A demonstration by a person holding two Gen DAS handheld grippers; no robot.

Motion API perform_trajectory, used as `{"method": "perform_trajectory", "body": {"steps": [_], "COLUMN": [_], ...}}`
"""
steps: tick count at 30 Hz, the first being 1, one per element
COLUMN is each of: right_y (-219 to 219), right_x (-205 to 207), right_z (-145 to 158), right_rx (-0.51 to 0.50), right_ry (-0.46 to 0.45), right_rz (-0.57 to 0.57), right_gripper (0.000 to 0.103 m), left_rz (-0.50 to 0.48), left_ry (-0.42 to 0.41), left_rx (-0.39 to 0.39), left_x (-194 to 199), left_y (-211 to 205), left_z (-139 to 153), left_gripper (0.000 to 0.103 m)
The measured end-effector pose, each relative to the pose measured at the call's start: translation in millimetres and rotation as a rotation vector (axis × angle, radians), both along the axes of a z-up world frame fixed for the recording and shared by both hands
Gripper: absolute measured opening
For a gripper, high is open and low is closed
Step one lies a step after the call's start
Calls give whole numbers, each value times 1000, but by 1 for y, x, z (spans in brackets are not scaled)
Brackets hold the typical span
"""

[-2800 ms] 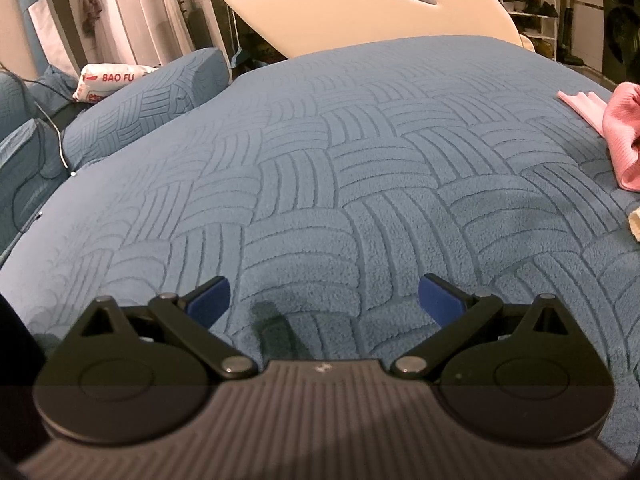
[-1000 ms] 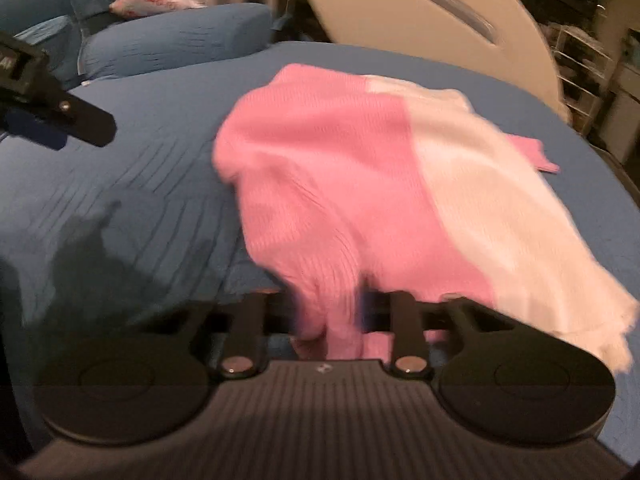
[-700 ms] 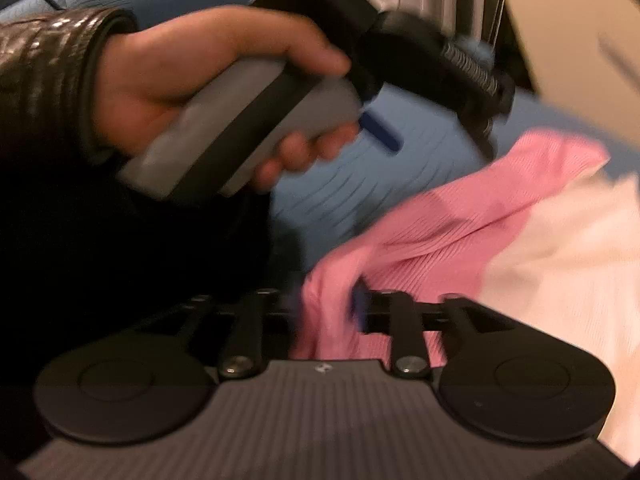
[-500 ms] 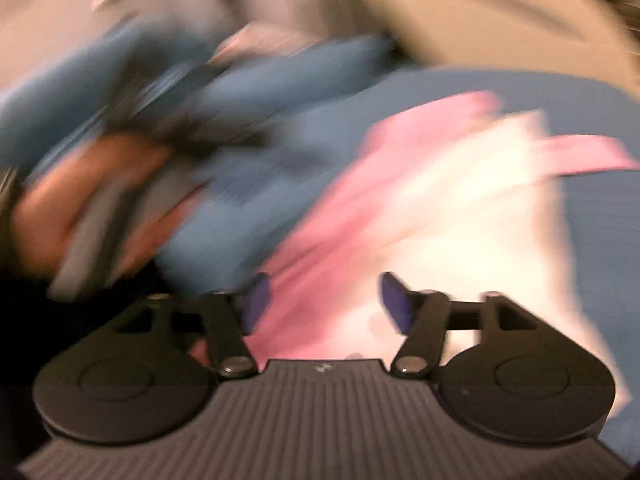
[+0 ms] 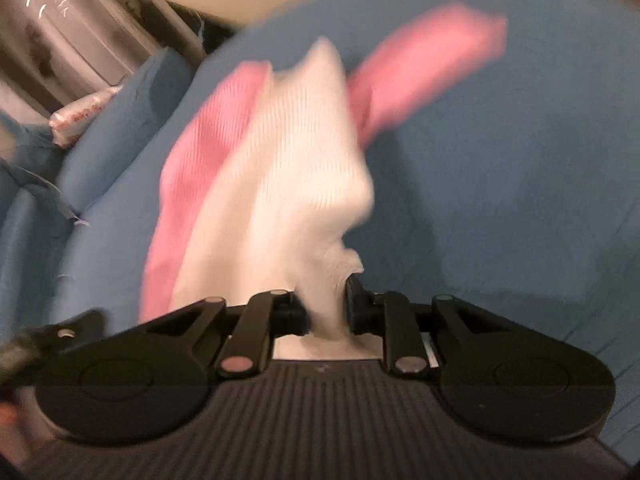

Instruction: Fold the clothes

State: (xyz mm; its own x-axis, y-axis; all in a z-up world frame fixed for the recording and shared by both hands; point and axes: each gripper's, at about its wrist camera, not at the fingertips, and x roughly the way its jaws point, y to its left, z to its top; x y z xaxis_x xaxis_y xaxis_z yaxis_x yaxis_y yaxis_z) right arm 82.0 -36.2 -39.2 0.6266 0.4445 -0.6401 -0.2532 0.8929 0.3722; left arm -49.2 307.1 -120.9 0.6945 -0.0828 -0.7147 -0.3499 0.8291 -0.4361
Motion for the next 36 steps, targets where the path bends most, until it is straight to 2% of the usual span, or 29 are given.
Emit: {"method": "perform_trajectory", "body": {"steps": [2, 3, 5, 6, 7, 8, 10, 11, 13, 14, 15, 16, 17, 18, 20, 24, 26, 28, 29, 30, 31, 32, 33, 35, 36], "right_y": [-37, -49, -68, -82, -97, -111, -137, -139, -124, -108, -91, -79, -47, -15, 41, 114, 136, 150, 153, 160, 164, 167, 174, 183, 189], "right_x": [-12, -14, -10, 3, 21, 30, 34, 27, 7, -3, -13, -16, -24, -31, -36, -10, 13, 43, 52, 59, 61, 61, 58, 44, 35], "right_z": [39, 48, 56, 50, 35, 24, 10, 11, 19, 23, 26, 26, 21, 16, 3, -17, -19, -25, -29, -36, -33, -27, -6, 44, 77], "right_rx": [-92, -157, -325, -462, -599, -640, -633, -634, -633, -623, -612, -604, -570, -546, -579, -679, -721, -728, -730, -743, -724, -698, -621, -395, -225], "right_ry": [-247, -320, -404, -377, -274, -183, -43, -59, -189, -262, -335, -372, -456, -521, -563, -506, -440, -295, -193, -48, 21, 21, -33, -135, -185], "right_rz": [-194, -264, -385, -445, -460, -469, -503, -524, -534, -502, -469, -445, -317, -156, 138, 385, 402, 432, 464, 518, 543, 539, 514, 479, 469], "right_gripper": [21, 21, 24, 27, 31, 32, 31, 32, 34, 41, 56, 65, 82, 83, 83, 83, 83, 83, 78, 30, 12, 12, 11, 11, 12], "left_rz": [4, 4, -10, -14, -18, -22, -30, -34, -35, -32, -31, -31, -31, -30, -28, -19, -16, -7, 1, 9, 20, 31, 43, 63, 70], "left_ry": [-2, 1, 13, 13, 14, 14, 14, 14, 10, 12, 15, 15, 16, 15, 9, 5, -2, -11, -20, -29, -34, -39, -43, -44, -48], "left_rx": [-7, -4, 25, 33, 40, 48, 64, 72, 74, 69, 60, 57, 54, 54, 49, 27, 14, 3, -14, -31, -49, -68, -87, -117, -121], "left_x": [0, 0, 4, 5, 5, 6, 7, 7, 8, 8, 9, 9, 9, 9, 8, 7, 6, 6, 5, 4, 3, 2, 2, 2, 1], "left_y": [0, -1, -7, -9, -10, -12, -15, -17, -18, -17, -17, -16, -16, -16, -16, -12, -11, -9, -6, -3, 0, 2, 6, 10, 11], "left_z": [0, -1, -3, -3, -3, -3, -3, -3, -3, -3, -4, -5, -5, -5, -5, -6, -6, -6, -6, -6, -7, -7, -8, -9, -9], "left_gripper": [98, 98, 98, 98, 98, 98, 98, 98, 98, 98, 98, 98, 98, 98, 98, 98, 98, 98, 98, 98, 98, 98, 98, 98, 98]}}
